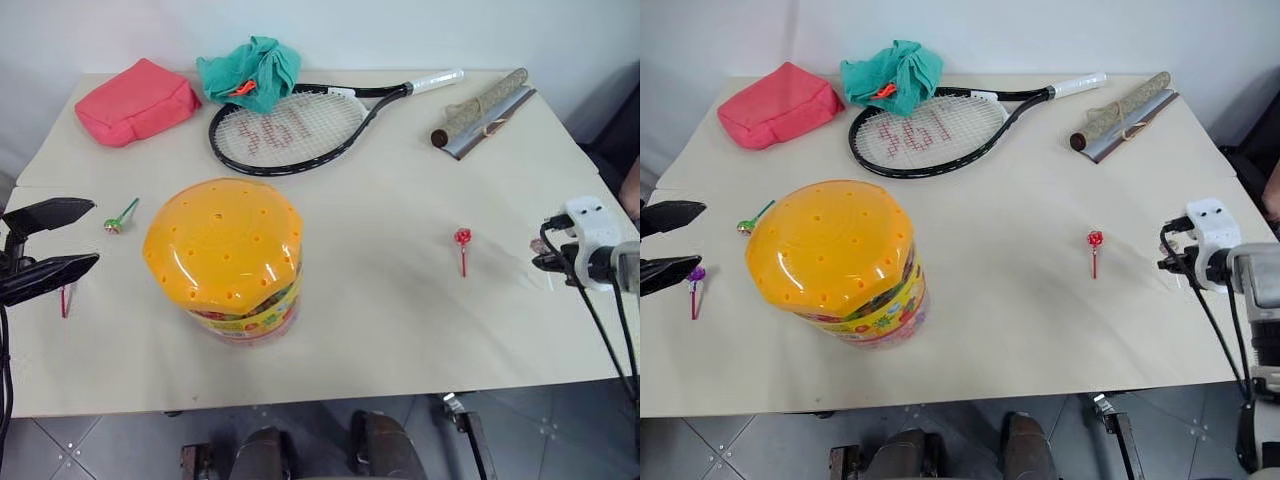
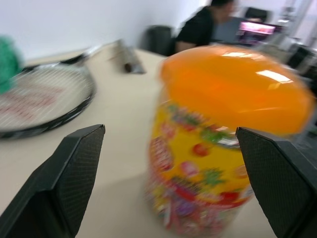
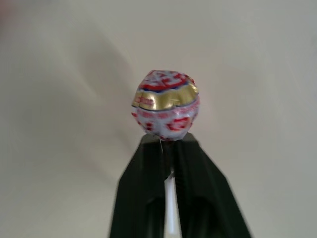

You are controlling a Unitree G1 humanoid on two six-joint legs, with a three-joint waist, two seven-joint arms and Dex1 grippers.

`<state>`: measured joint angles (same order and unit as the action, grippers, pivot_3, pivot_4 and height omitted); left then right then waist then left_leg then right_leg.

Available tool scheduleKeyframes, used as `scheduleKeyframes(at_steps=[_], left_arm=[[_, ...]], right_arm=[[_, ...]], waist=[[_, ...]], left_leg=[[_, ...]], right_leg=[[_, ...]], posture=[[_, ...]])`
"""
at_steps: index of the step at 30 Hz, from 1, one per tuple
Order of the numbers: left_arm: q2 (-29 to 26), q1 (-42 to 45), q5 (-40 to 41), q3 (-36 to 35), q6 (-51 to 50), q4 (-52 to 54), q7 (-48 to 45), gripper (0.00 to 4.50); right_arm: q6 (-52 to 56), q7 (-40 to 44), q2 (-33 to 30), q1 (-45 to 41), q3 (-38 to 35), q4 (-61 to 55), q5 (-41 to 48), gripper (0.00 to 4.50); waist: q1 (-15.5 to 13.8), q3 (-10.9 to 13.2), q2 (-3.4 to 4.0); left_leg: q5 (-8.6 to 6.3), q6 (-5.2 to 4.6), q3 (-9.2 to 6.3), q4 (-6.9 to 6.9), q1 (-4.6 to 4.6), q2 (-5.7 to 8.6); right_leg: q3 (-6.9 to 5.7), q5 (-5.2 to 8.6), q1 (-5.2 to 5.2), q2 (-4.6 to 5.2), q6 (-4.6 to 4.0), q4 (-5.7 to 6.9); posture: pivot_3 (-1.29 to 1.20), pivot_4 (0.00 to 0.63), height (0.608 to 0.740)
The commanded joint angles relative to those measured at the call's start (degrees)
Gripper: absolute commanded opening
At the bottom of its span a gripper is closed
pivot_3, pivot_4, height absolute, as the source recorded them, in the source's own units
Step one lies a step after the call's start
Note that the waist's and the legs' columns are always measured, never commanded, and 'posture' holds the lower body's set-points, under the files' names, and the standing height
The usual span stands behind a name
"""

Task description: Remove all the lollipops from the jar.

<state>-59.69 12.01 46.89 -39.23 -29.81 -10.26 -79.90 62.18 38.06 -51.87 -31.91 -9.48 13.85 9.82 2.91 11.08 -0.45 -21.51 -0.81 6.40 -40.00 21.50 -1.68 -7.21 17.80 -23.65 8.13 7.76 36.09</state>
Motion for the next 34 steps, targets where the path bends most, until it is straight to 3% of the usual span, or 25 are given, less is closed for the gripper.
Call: scheduleKeyframes(at_steps=[1, 10, 14, 18, 20, 22, 26, 34], left_arm=[[-0.8, -0.4, -0.8, -0.5, -0.1, 0.0, 1.3, 4.50], [-0.4, -3.5, -6.8, 0.6, -2.2, 0.6, 13.1, 4.50], [0.9, -4.5, -6.7, 0.9, -1.4, 0.2, 11.7, 4.50], [3.0, -5.5, -7.9, 1.9, 1.7, -0.4, 11.4, 4.50], [4.5, -6.0, -8.1, 2.2, 2.4, 0.2, 11.7, 4.50], [5.9, -6.2, -7.7, 2.3, 2.0, 0.4, 12.9, 4.50], [9.8, -7.7, -6.4, 1.2, 1.9, 2.6, 15.5, 4.50], [17.2, -17.0, -4.9, -1.8, 3.4, 10.0, 18.6, 4.50]], right_arm=[[-2.2, -2.9, 0.5, 2.0, -5.3, -0.8, 0.9, 1.42], [-10.4, -1.6, 2.4, 8.4, -13.9, -9.9, 6.6, 4.41], [-11.6, 2.0, 4.8, 8.9, -16.7, -21.9, 14.2, 4.46], [-15.0, 7.8, 8.1, 11.5, -14.1, -36.9, 22.9, 4.46], [-18.2, 12.9, 6.8, 15.0, -8.8, -40.4, 23.0, 4.46], [-21.6, 16.0, 5.8, 17.8, -4.0, -41.3, 21.4, 4.46], [-27.0, 14.5, 9.2, 18.8, 2.2, -38.3, 18.4, 4.46], [-29.8, 10.0, 14.1, 21.0, 3.8, -36.7, 17.3, 4.46]], waist=[[0.0, 0.0, 0.00], [-0.8, 0.0, 0.00], [-0.9, 0.0, 0.00], [-1.4, 0.0, -0.01], [-1.5, -0.1, -0.09], [-2.1, -0.2, -0.25], [-2.4, -0.2, -0.37], [-2.6, -0.3, -0.42]], left_leg=[[0.00, 0.00, 0.01, -0.01, 0.00, 0.01], [0.00, 0.00, 0.01, -0.01, -0.06, 0.00], [0.00, 0.00, 0.13, -0.01, -0.12, -0.03], [0.00, 0.00, 0.13, 0.02, -0.17, -0.06], [0.00, 0.00, 0.13, 0.00, -0.17, -0.04], [-0.02, -0.02, 0.10, -0.02, -0.19, -0.01], [-0.03, -0.04, 0.13, -0.10, -0.20, 0.00], [-0.03, -0.04, 0.14, -0.08, -0.26, -0.03]], right_leg=[[0.02, 0.00, 0.00, 0.01, 0.00, 0.00], [0.05, 0.00, 0.04, 0.01, 0.00, 0.01], [0.16, 0.00, 0.01, -0.03, 0.00, 0.06], [0.16, 0.00, 0.03, -0.07, 0.00, 0.03], [0.16, 0.00, 0.05, -0.07, 0.00, 0.03], [0.13, 0.00, 0.13, -0.06, 0.00, 0.00], [0.17, -0.07, 0.17, -0.03, 0.01, -0.02], [0.18, -0.09, 0.16, -0.04, -0.02, 0.00]], posture=[[0.00, 0.150, 0.740], [0.00, 0.150, 0.740], [0.00, 0.150, 0.740], [0.00, 0.150, 0.740], [0.00, 0.150, 0.740], [0.00, 0.150, 0.740], [0.00, 0.150, 0.740], [0.00, 0.150, 0.740]])
